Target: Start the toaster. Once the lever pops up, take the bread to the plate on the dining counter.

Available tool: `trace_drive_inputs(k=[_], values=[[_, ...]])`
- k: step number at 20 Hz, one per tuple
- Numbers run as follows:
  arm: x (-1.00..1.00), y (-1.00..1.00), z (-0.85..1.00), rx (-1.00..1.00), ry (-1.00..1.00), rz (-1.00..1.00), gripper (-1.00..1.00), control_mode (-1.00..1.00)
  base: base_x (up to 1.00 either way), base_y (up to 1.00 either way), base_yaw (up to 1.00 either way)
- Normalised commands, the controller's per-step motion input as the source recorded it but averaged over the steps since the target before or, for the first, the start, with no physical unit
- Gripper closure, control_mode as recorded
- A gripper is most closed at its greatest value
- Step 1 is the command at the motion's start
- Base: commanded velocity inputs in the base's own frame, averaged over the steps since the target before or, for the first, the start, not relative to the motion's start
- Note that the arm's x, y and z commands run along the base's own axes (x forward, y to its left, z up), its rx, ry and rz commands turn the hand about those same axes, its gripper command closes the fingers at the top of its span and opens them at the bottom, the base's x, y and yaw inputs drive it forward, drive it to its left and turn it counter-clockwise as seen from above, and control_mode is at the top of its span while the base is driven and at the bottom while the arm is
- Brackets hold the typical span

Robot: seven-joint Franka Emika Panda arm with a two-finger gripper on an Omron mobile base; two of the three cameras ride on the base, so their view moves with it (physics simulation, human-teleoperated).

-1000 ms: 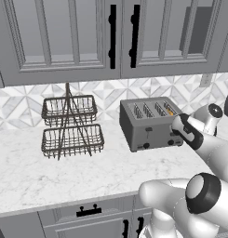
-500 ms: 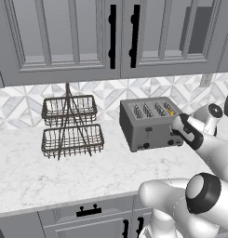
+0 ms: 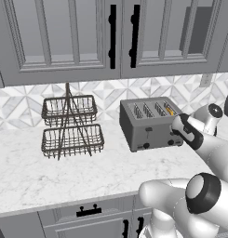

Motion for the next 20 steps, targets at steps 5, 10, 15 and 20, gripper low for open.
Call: trace_drive_inputs(k=[5,10,15,20], values=[[0.0,0.0,0.0,0.0,0.0,0.0,-1.0,-1.0,0.0,0.0,0.0],[0.0,0.0,0.0,0.0,0.0,0.0,-1.0,-1.0,0.0,0.0,0.0],[0.0,0.0,0.0,0.0,0.0,0.0,-1.0,-1.0,0.0,0.0,0.0],[0.0,0.0,0.0,0.0,0.0,0.0,-1.0,-1.0,0.0,0.0,0.0]])
